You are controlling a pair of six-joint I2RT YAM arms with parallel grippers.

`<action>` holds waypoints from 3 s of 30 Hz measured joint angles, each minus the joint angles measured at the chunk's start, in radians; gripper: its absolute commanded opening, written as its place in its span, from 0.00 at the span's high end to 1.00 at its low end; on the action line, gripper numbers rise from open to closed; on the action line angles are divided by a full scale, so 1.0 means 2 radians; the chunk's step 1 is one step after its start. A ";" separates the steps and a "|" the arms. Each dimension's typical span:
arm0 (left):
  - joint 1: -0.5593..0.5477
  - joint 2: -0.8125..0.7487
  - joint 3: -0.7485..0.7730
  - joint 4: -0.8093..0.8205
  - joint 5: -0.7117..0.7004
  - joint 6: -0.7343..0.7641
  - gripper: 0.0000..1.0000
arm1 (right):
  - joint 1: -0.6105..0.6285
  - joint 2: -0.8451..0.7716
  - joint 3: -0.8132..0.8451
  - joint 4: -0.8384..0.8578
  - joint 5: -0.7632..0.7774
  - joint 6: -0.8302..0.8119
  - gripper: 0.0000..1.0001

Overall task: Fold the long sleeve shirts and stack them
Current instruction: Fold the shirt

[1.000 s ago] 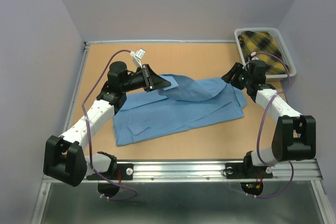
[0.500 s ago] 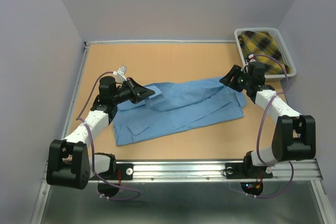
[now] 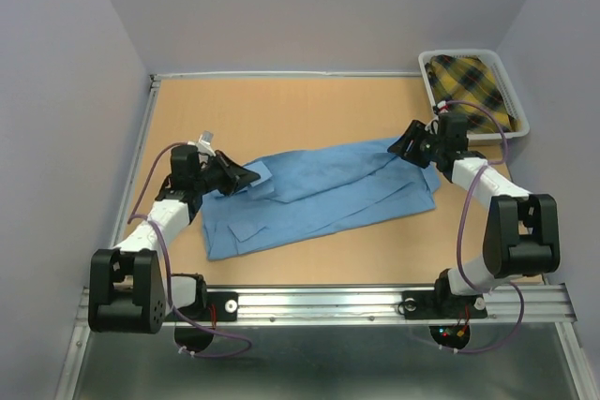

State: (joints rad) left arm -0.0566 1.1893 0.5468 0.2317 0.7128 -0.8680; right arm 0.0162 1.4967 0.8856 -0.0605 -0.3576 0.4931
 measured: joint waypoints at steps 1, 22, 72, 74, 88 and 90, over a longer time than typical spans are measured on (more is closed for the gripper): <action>0.000 0.002 0.001 -0.011 -0.006 0.008 0.89 | 0.002 0.001 0.000 0.000 -0.001 0.000 0.42; 0.003 -0.047 0.068 -0.171 -0.224 0.195 0.11 | 0.010 0.006 0.000 0.000 -0.009 -0.006 0.42; 0.049 0.128 0.036 -0.074 -0.264 0.194 0.74 | 0.010 -0.012 -0.025 0.000 -0.027 -0.022 0.41; 0.049 0.128 0.036 -0.074 -0.261 0.194 0.79 | 0.010 -0.013 -0.025 0.000 -0.027 -0.022 0.41; 0.049 0.128 0.036 -0.074 -0.240 0.192 1.00 | 0.010 -0.017 -0.026 0.000 -0.026 -0.022 0.41; 0.049 0.127 0.037 -0.077 -0.239 0.192 1.00 | 0.010 -0.018 -0.026 0.000 -0.026 -0.022 0.41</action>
State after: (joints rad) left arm 0.0410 1.4433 0.6216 0.0772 0.2344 -0.4843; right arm 0.0353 1.4609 0.8341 -0.0605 -0.4103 0.4484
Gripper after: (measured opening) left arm 0.025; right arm 0.585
